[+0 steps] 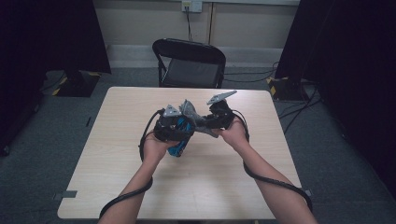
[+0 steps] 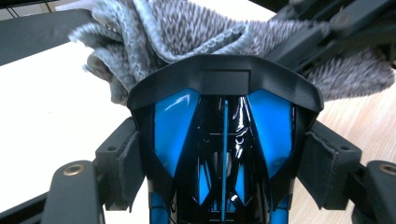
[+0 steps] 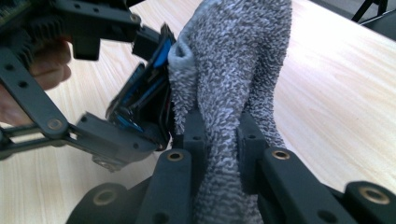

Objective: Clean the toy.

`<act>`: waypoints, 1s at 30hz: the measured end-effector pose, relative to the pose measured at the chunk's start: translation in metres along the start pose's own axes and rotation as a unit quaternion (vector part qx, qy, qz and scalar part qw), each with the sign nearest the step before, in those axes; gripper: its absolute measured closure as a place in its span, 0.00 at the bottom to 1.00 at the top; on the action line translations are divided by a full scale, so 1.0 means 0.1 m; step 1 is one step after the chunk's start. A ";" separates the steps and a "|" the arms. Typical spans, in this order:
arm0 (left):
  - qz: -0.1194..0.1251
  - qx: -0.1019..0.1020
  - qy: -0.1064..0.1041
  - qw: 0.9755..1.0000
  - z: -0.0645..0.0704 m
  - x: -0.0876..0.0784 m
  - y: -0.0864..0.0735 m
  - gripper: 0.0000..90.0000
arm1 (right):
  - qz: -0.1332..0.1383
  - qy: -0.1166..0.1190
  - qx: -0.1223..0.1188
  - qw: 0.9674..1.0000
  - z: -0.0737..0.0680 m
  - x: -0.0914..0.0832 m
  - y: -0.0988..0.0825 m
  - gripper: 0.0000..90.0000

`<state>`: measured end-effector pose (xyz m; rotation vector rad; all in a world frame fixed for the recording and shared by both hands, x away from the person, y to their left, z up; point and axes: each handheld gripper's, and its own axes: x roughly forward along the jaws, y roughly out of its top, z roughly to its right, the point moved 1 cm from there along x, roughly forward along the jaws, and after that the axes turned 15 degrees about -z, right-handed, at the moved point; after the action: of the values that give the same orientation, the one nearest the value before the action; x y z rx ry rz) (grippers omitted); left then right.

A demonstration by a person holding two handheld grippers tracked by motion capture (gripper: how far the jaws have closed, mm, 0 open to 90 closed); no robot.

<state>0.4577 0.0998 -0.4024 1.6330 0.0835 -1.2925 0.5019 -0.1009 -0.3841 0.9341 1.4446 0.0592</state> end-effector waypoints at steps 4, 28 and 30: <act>0.001 0.001 0.000 1.000 0.00 -0.01 0.01 0.28 | 0.001 0.006 0.004 1.000 0.01 0.05 -0.03 0.88; 0.016 -0.001 0.002 1.000 -0.02 -0.09 0.11 0.28 | -0.014 0.032 0.005 0.999 -0.06 0.29 -0.18 0.87; 0.015 -0.001 0.005 1.000 -0.03 -0.10 0.12 0.28 | -0.014 0.040 0.004 0.999 -0.09 0.32 -0.19 0.87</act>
<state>0.4627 0.1010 -0.3874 1.6342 0.0659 -1.2613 0.4913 -0.0912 -0.4198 0.9280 1.5324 0.0708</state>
